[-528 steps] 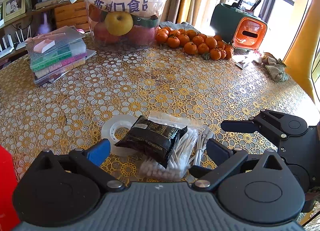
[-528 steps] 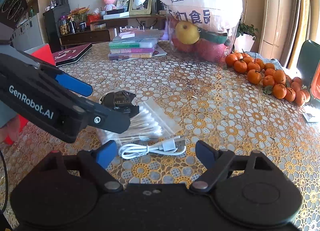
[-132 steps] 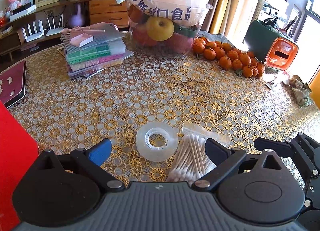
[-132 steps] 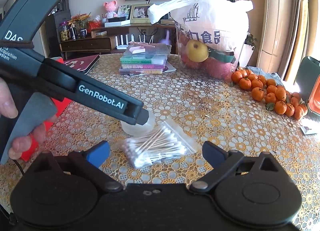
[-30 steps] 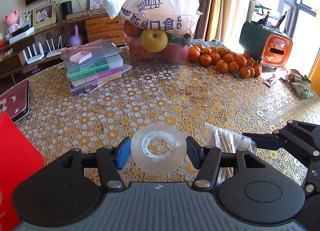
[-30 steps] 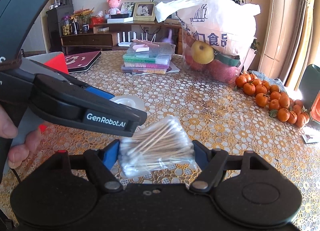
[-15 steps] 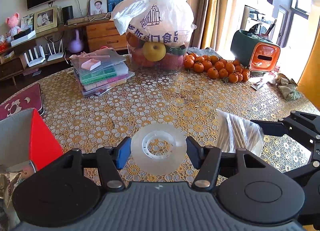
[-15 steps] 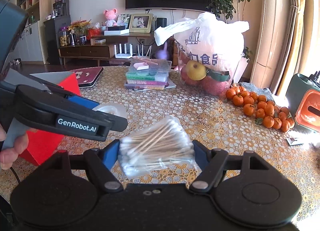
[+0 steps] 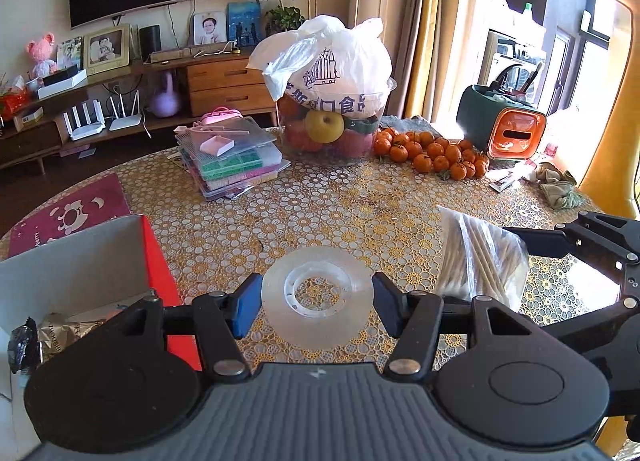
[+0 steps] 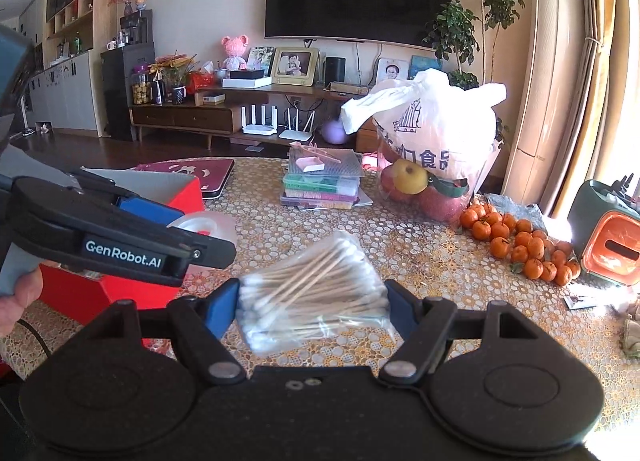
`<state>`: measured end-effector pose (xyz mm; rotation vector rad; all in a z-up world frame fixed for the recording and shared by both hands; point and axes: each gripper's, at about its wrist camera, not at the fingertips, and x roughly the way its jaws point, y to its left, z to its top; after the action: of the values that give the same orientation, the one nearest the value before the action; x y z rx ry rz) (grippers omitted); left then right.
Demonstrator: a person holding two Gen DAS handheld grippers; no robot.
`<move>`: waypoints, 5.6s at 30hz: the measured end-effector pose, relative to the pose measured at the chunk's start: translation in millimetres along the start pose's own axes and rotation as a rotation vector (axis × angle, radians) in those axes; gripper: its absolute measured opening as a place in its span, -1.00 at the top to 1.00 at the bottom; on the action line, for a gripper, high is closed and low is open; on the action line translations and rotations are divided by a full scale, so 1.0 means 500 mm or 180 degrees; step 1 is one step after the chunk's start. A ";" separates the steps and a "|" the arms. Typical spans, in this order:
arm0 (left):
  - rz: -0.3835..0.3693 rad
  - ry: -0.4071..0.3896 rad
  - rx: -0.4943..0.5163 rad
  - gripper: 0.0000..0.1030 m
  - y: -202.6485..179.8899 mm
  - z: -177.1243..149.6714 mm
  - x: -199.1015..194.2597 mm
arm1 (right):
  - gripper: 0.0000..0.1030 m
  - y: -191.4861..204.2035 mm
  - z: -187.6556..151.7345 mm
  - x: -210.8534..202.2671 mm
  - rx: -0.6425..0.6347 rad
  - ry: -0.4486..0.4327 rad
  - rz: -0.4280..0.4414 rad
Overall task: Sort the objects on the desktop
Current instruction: 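Lift and carry the tape roll with the left tool while the right tool carries the swabs to the box, then lower the tape roll and swab bag into the box with both tools, then open both tools to release the items and lift them out of the box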
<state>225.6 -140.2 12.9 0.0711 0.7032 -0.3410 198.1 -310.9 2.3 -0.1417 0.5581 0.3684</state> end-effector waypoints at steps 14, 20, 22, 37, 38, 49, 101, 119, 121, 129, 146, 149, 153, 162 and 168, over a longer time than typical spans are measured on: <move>0.0082 -0.0190 -0.0129 -0.13 0.097 -0.041 -0.161 | -0.47 0.145 0.054 -0.059 -0.0190 -0.0148 0.0191; 0.0165 -0.0237 -0.0206 -0.13 0.161 -0.066 -0.219 | -0.47 0.209 0.074 -0.064 -0.0271 -0.0184 0.0301; 0.0209 -0.0254 -0.0229 -0.13 0.183 -0.075 -0.238 | -0.47 0.231 0.080 -0.061 -0.0312 -0.0192 0.0335; 0.0446 -0.0228 -0.0378 -0.13 0.329 -0.120 -0.289 | -0.47 0.349 0.118 -0.005 -0.0511 -0.0138 0.0539; 0.0465 -0.0217 -0.0385 -0.13 0.338 -0.122 -0.288 | -0.47 0.353 0.120 0.003 -0.0506 -0.0120 0.0550; 0.0577 -0.0064 -0.0433 -0.13 0.409 -0.140 -0.247 | -0.47 0.391 0.124 0.083 -0.0561 0.0077 0.0654; 0.0507 0.0929 -0.0303 -0.13 0.498 -0.152 -0.037 | -0.48 0.460 0.103 0.332 -0.0713 0.1219 0.0854; 0.0575 0.0993 -0.0170 -0.31 0.488 -0.140 -0.036 | -0.62 0.427 0.107 0.299 -0.0518 0.1140 0.0923; 0.0575 0.0976 -0.0174 -0.31 0.485 -0.139 -0.041 | -0.62 0.426 0.109 0.291 -0.0514 0.1124 0.0931; 0.0565 0.0885 -0.0174 -0.31 0.462 -0.132 -0.073 | -0.62 0.419 0.116 0.248 -0.0484 0.1018 0.0926; 0.0507 0.0550 -0.0338 -0.31 0.409 -0.139 -0.183 | -0.60 0.410 0.128 0.111 -0.0472 0.0668 0.0929; 0.0523 0.0464 -0.0341 -0.31 0.396 -0.140 -0.205 | -0.59 0.412 0.125 0.083 -0.0500 0.0560 0.0920; 0.0529 0.0376 -0.0362 -0.31 0.381 -0.141 -0.230 | -0.60 0.411 0.115 0.052 -0.0492 0.0476 0.0905; 0.0504 0.0242 -0.0392 -0.31 0.348 -0.155 -0.264 | -0.61 0.393 0.094 0.002 -0.0360 0.0285 0.0790; 0.0539 0.0129 -0.0428 -0.31 0.327 -0.170 -0.283 | -0.63 0.380 0.080 -0.029 -0.0236 0.0190 0.0763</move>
<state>126.3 69.4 31.2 0.0098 0.7531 -0.1300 134.3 -130.2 37.6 -0.1579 0.6227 0.6199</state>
